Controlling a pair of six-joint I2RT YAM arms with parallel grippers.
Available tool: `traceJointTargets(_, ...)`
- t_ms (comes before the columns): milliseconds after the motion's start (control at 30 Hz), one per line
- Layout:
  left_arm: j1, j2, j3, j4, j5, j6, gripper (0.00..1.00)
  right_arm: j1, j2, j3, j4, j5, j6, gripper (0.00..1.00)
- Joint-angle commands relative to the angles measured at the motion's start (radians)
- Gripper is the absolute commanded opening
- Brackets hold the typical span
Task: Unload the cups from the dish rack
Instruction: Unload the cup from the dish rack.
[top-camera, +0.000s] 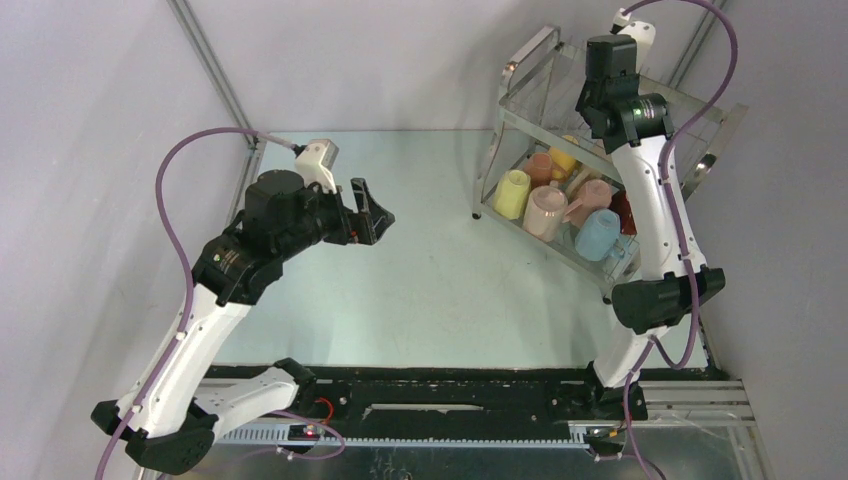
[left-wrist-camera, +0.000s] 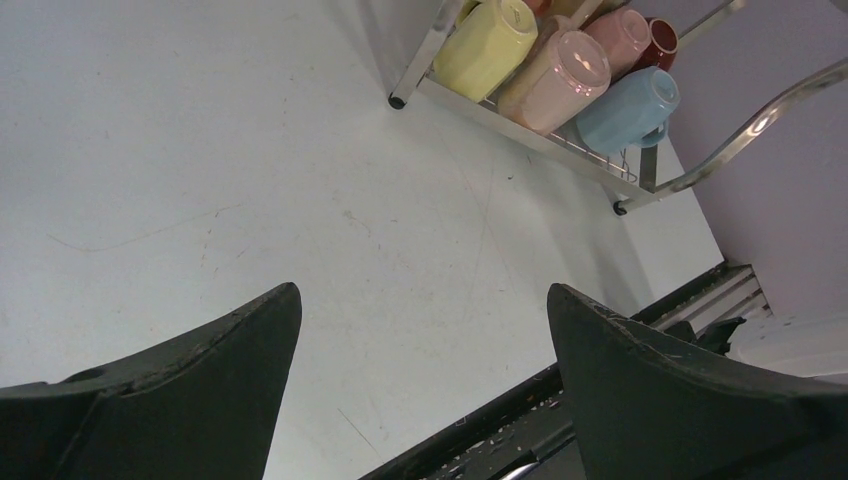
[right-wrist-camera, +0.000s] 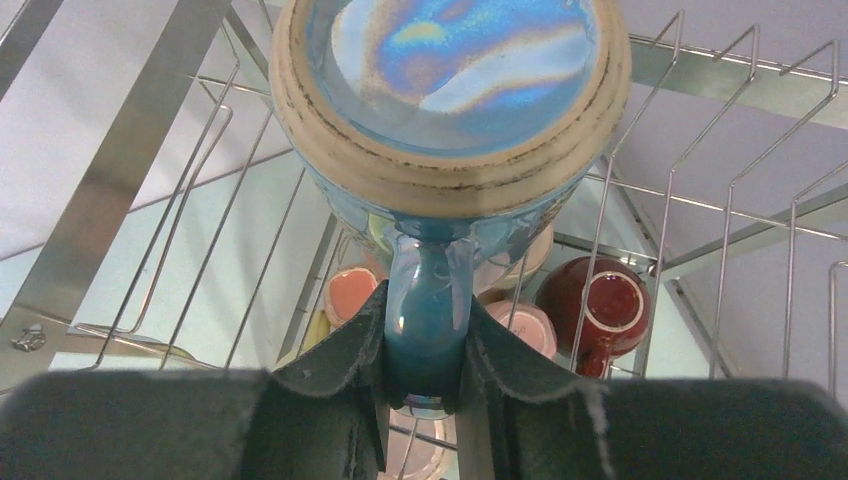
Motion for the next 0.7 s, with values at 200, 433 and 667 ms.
traceJointTargets(200,-0.007,-0.021,-0.01,0.08,0.043,-0.062,1.0,0.058,-0.057,0.054,0.173,0.106,-0.136,0.0)
traceJointTargets(433,-0.007,-0.024,-0.01,0.105,0.049,-0.085,1.0,0.071,-0.106,0.04,0.289,0.133,-0.183,0.0)
traceJointTargets(667,-0.007,-0.028,-0.009,0.144,0.075,-0.12,1.0,0.108,-0.17,0.011,0.396,0.181,-0.241,0.0)
